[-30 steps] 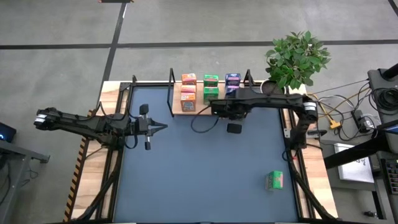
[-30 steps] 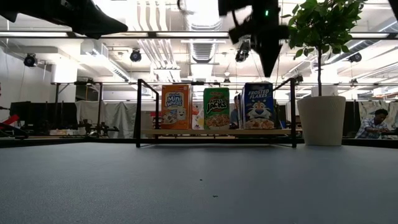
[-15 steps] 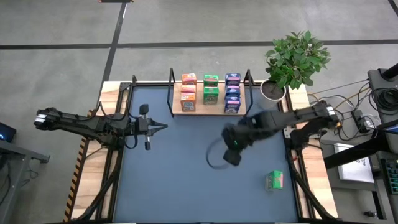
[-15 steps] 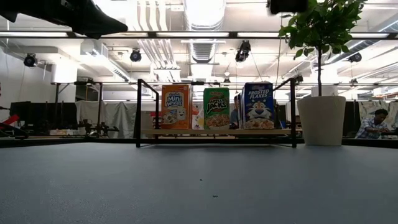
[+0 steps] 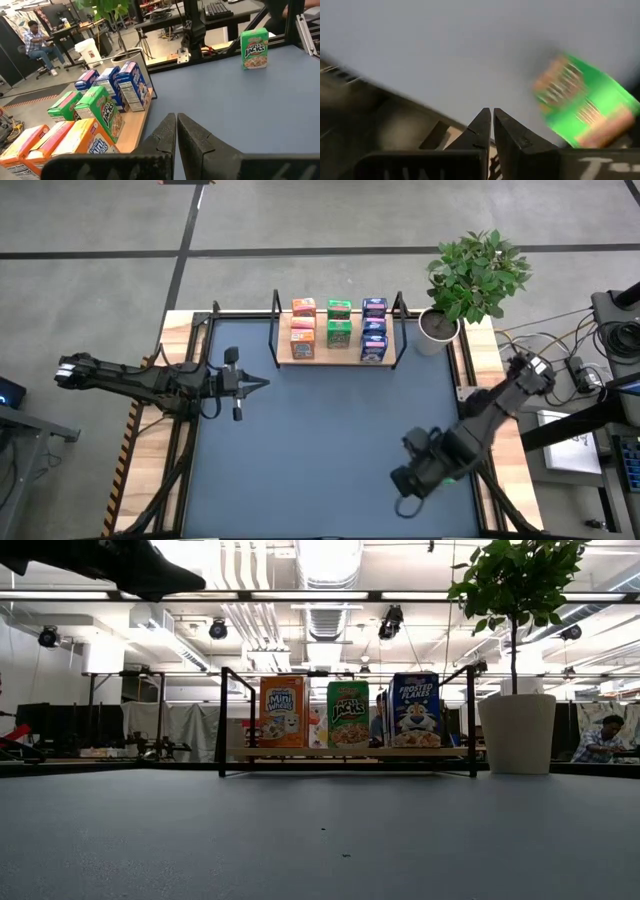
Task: Stack cereal on shelf
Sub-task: Put the green cereal box on the shelf
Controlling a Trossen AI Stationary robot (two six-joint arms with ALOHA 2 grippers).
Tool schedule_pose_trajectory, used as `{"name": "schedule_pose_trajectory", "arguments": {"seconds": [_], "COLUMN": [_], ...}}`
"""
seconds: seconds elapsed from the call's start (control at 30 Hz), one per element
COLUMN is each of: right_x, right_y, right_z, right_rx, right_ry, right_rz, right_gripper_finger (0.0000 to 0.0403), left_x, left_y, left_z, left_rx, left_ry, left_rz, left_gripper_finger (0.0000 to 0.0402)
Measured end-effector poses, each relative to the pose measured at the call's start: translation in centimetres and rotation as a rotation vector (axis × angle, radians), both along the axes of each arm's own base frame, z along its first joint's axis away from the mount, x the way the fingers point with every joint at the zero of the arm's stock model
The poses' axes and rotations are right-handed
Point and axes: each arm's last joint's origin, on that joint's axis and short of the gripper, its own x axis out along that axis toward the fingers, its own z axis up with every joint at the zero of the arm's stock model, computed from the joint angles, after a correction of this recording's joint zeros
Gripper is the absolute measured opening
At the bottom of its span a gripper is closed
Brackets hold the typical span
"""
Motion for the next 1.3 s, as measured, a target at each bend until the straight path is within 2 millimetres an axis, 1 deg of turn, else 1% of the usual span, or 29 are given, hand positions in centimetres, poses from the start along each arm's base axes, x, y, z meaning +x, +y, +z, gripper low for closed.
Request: {"name": "schedule_pose_trajectory", "arguments": {"seconds": [0.13,0.27,0.37,0.57,0.73,0.87,1.0,1.17,1.3], "right_x": [-2.4,-3.8,-4.6,-5.7,-6.0,-6.2,-6.6,-7.2,-7.6], "right_y": [1.1,1.7,1.8,1.8,1.5,1.2,0.8,0.1,-0.4], "right_z": [-0.2,-0.2,-0.2,-0.4,-1.5,-2.6,-3.8,-5.6,-6.5], "right_rx": [-0.057,-0.096,-0.13,-0.19,-0.218,-0.229,-0.214,-0.221,-0.23], "right_ry": [0.129,0.182,0.213,0.258,0.276,0.283,0.273,0.284,0.292], "right_rz": [-0.163,-0.243,-0.277,-0.32,-0.332,-0.333,-0.333,-0.356,-0.367], "right_gripper_finger": [0.0014,0.0034,0.007,0.0168,0.0239,0.0278,0.0293,0.0289,0.0283], "left_x": [0.0,0.0,0.0,0.0,0.0,0.0,0.0,0.0,0.0], "left_y": [0.0,0.0,0.0,0.0,0.0,0.0,0.0,0.0,0.0], "left_z": [0.1,0.2,0.2,0.2,0.2,0.2,0.2,0.2,0.2], "left_rx": [0.004,0.005,0.005,0.005,0.005,0.005,0.005,0.005,0.005], "left_ry": [-0.014,-0.017,-0.018,-0.017,-0.018,-0.018,-0.019,-0.021,-0.021], "left_rz": [-0.001,-0.001,-0.002,-0.002,-0.002,-0.002,-0.002,-0.002,-0.002], "left_gripper_finger": [0.0,0.0,0.0,0.0,0.0,0.0,0.0,0.0,0.0]}}
